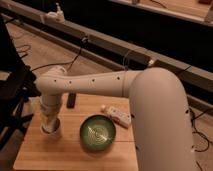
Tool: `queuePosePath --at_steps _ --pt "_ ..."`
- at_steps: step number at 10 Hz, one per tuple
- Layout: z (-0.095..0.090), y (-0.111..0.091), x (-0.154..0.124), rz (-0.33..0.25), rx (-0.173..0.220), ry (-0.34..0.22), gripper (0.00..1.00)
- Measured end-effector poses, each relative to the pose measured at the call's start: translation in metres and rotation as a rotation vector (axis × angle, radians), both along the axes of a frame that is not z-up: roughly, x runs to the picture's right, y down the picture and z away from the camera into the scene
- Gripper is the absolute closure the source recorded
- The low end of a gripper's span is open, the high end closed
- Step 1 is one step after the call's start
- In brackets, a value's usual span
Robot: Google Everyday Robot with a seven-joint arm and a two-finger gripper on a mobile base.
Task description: Place the white sponge in the ceramic cup
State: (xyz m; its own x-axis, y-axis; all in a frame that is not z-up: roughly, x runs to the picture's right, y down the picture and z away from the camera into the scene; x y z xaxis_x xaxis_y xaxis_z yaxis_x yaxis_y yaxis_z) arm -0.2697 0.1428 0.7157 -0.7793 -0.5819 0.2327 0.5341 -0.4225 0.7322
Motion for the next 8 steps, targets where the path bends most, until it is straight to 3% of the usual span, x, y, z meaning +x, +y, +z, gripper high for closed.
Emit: queuePosePath --at_steps 2,5,7,8 --pt "-0.002 -0.010 0.002 0.013 0.016 -0.005 0.20" --pt "-0.010 -0.036 0.011 0.034 0.070 0.000 0.20" --pt "-0.020 -0.073 0.022 0.093 0.131 0.008 0.20" --pt "-0.022 -0.079 0.026 0.106 0.138 0.012 0.20"
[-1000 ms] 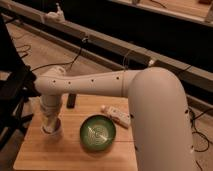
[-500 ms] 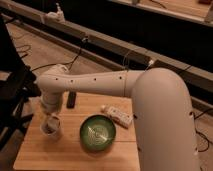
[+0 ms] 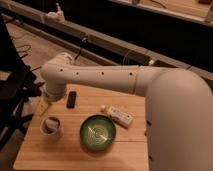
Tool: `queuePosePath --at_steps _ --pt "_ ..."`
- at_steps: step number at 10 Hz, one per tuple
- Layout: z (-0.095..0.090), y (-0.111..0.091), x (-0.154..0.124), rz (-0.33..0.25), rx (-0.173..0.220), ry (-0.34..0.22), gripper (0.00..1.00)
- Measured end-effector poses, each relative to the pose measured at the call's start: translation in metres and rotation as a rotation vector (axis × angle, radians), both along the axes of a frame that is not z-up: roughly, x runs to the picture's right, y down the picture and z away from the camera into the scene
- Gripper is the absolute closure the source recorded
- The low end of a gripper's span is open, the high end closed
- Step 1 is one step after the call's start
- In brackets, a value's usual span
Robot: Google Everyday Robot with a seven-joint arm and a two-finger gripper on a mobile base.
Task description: Place the white sponge in the ceramic cup
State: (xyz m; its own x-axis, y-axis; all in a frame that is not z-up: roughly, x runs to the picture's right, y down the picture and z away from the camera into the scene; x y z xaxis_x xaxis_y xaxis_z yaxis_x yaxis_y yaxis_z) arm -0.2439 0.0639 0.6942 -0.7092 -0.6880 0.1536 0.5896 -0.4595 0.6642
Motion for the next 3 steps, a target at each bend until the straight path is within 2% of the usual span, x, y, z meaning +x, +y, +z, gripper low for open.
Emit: queuePosePath --at_steps 3 --pt "0.0002 0.0012 -0.0006 0.000 -0.003 0.000 0.20"
